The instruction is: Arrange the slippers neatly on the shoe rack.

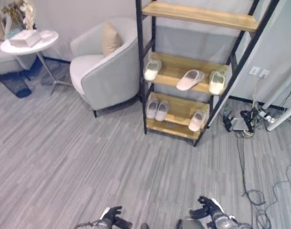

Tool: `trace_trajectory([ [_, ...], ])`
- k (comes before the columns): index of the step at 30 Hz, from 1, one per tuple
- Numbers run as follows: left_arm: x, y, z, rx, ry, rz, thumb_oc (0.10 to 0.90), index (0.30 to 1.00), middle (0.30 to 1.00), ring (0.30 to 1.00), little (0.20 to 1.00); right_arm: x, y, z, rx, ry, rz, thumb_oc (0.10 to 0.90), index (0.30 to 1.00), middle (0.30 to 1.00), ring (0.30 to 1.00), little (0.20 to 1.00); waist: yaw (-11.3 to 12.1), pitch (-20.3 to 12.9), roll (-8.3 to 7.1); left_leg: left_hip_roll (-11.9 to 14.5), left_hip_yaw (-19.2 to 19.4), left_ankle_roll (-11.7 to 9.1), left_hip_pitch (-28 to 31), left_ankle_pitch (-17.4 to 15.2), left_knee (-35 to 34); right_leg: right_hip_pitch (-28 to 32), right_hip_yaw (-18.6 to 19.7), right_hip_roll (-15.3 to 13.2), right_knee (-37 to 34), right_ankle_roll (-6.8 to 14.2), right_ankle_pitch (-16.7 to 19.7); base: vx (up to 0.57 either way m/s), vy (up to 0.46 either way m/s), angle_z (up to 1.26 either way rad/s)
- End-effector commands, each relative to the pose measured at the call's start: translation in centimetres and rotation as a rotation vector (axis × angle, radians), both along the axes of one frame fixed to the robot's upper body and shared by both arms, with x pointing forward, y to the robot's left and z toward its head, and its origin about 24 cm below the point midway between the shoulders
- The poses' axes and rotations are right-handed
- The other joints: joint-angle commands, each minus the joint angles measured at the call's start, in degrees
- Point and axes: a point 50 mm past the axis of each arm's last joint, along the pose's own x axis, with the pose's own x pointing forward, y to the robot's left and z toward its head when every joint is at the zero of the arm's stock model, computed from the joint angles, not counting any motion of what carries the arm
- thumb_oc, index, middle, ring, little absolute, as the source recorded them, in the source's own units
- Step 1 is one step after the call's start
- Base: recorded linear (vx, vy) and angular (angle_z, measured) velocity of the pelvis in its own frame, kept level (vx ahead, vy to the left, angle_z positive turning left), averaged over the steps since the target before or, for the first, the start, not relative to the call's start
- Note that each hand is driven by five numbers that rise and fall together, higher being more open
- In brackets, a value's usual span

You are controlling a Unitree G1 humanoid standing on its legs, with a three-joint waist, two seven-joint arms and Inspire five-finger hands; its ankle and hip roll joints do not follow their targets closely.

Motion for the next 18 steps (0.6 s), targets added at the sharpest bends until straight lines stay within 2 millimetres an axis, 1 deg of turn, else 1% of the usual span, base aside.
trace_trajectory([
  [1,0.5,-0.4,0.1,-0.023,-0.022,-0.01,0.8,0.9,0.9,0.9,0.9,-0.8,-0.7,-0.2,-0.032,0.036,0.045,0.8,0.9,0.9,0.9,0.9,-1.0,-0.37,-1.44,1.25,-7.85,-3.14,3.12,-8.43,3.88,1.79,-0.9,1.27,-11.09,1.98,12.2,0.25,-0.065,-0.03],
  [2,0.5,-0.4,0.1,-0.023,-0.022,-0.01,0.8,0.9,0.9,0.9,0.9,-0.8,-0.7,-0.2,-0.032,0.036,0.045,0.8,0.9,0.9,0.9,0.9,-1.0,-0.36,-1.43,1.26,-7.85,-3.14,3.15,-8.43,3.87,1.82,-0.91,1.28,-11.09,1.98,12.2,0.29,-0.12,0.11],
  [3,0.2,-0.5,0.0,-0.022,-0.01,-0.022,0.8,0.9,0.9,0.9,0.9,-1.3,-0.7,-0.3,-0.031,0.046,0.044,0.8,0.9,0.9,0.9,0.9,-1.17,-0.96,-1.53,1.52,-8.21,-3.75,3.79,-8.72,4.13,3.44,-0.71,1.79,-12.88,1.37,12.07,0.26,-0.128,0.19],
  [4,-0.1,-0.7,-0.1,-0.022,0.0,-0.027,0.8,0.9,0.9,0.9,0.9,-1.7,-0.6,-0.5,-0.028,0.056,0.042,0.8,0.9,0.9,0.9,0.9,-1.36,-1.48,-1.39,2.16,-8.62,-4.32,4.17,-8.2,4.76,3.78,0.03,2.74,-12.57,0.54,11.98,0.35,-0.179,0.44],
  [6,-0.2,-0.9,-0.2,-0.028,0.005,-0.033,0.8,0.9,0.9,0.9,0.9,-2.4,-1.0,-0.7,-0.037,0.077,0.036,0.8,0.9,0.9,0.9,0.9,-1.0,-2.06,-0.97,3.2,-8.83,-6.06,3.18,-6.17,7.96,5.69,-0.76,3.94,-14.16,-0.58,11.35,0.22,-0.165,0.51],
  [7,-0.3,-1.0,-0.2,-0.032,0.007,-0.033,0.8,0.9,0.9,0.9,0.9,-2.6,-1.0,-0.7,-0.04,0.081,0.033,0.8,0.9,0.9,0.9,0.9,-0.99,-2.28,-0.77,4.18,-8.54,-7.59,2.36,-3.89,10.46,6.99,-1.12,4.65,-14.9,-1.16,10.95,0.18,-0.19,0.17],
  [8,-0.1,-1.1,-0.2,-0.034,0.0,-0.031,0.8,0.9,0.9,0.9,0.9,-2.8,-1.2,-0.7,-0.041,0.086,0.022,0.8,0.9,0.9,0.9,0.9,-0.73,-2.0,-1.0,5.12,-7.83,-8.77,0.21,-1.24,15.07,8.53,-1.31,4.98,-15.82,-1.9,10.41,0.13,-0.176,0.05],
  [9,0.1,-1.1,-0.1,-0.038,-0.007,-0.031,0.8,0.9,0.9,0.9,0.9,-2.8,-1.4,-0.7,-0.047,0.086,0.016,0.8,0.9,0.9,0.9,0.9,-0.34,-1.48,-1.56,5.62,-7.37,-9.3,-2.54,0.43,20.01,9.98,-1.23,4.99,-16.66,-2.51,9.91,0.06,-0.112,0.02],
  [10,0.1,-1.1,-0.1,-0.037,-0.007,-0.031,0.8,0.9,0.9,0.9,0.9,-2.8,-1.3,-0.7,-0.047,0.086,0.016,0.8,0.9,0.9,0.9,0.9,-0.39,-1.49,-1.5,5.71,-7.47,-9.34,-2.87,0.2,20.54,9.94,-1.31,5.07,-16.69,-2.55,9.94,0.06,-0.121,0.0],
  [11,0.3,-1.1,-0.1,-0.038,-0.016,-0.024,0.8,0.9,0.9,0.9,0.9,-2.6,-1.4,-0.6,-0.046,0.075,0.008,0.8,0.9,0.9,0.9,0.9,-0.04,-1.0,-2.14,6.02,-7.33,-9.74,-4.67,2.29,25.01,11.08,-1.17,5.09,-17.18,-3.19,9.59,0.14,-0.164,-0.21],
  [12,0.6,-1.1,0.0,-0.036,-0.023,-0.02,0.8,0.9,0.9,0.9,0.9,-2.7,-1.6,-0.6,-0.05,0.08,-0.008,0.8,0.9,0.9,0.9,0.9,0.59,-0.07,-3.25,7.28,-5.9,-9.47,-7.9,3.7,30.81,13.31,-0.81,5.2,-17.78,-4.44,8.53,0.21,-0.187,-0.15],
  [13,0.7,-1.1,0.0,-0.034,-0.026,-0.017,0.8,0.9,0.9,0.9,0.9,-2.8,-1.7,-0.7,-0.051,0.083,-0.016,0.8,0.9,0.9,0.9,0.9,0.96,0.23,-3.5,7.63,-5.18,-9.13,-9.13,3.3,31.19,14.24,-0.57,5.31,-18.01,-4.59,7.96,0.24,-0.128,-0.21],
  [15,0.7,-1.1,0.0,-0.033,-0.029,-0.017,0.8,0.9,0.9,0.9,0.9,-2.9,-1.9,-0.7,-0.052,0.085,-0.027,0.8,0.9,0.9,0.9,0.9,1.99,0.44,-4.07,6.36,-4.75,-8.22,-12.37,1.03,28.98,16.13,0.2,5.4,-18.68,-4.32,6.98,0.24,-0.024,-0.19],
  [16,0.6,-1.1,0.0,-0.034,-0.028,-0.014,0.8,0.9,0.9,0.9,0.9,-3.0,-2.0,-0.6,-0.054,0.084,-0.03,0.8,0.9,0.9,0.9,0.9,2.29,0.34,-4.16,6.09,-4.58,-8.09,-13.69,0.48,26.67,16.83,0.4,5.47,-19.14,-4.03,6.5,0.26,0.021,-0.16],
  [17,0.5,-1.2,0.0,-0.035,-0.023,-0.015,0.8,0.9,0.9,0.9,0.9,-3.1,-2.0,-0.7,-0.056,0.086,-0.03,0.8,0.9,0.9,0.9,0.9,2.61,0.38,-4.2,5.82,-4.09,-7.86,-14.5,-0.83,23.59,17.98,0.62,5.55,-19.55,-3.65,5.74,0.25,0.043,-0.06],
  [18,0.5,-1.1,0.0,-0.033,-0.023,-0.013,0.8,0.9,0.9,0.9,0.9,-3.0,-2.0,-0.6,-0.058,0.083,-0.029,0.8,0.9,0.9,0.9,0.9,3.01,0.3,-4.01,5.44,-4.21,-7.8,-15.92,-0.92,20.07,18.58,0.96,5.86,-19.87,-3.38,5.06,0.18,0.043,-0.03],
])
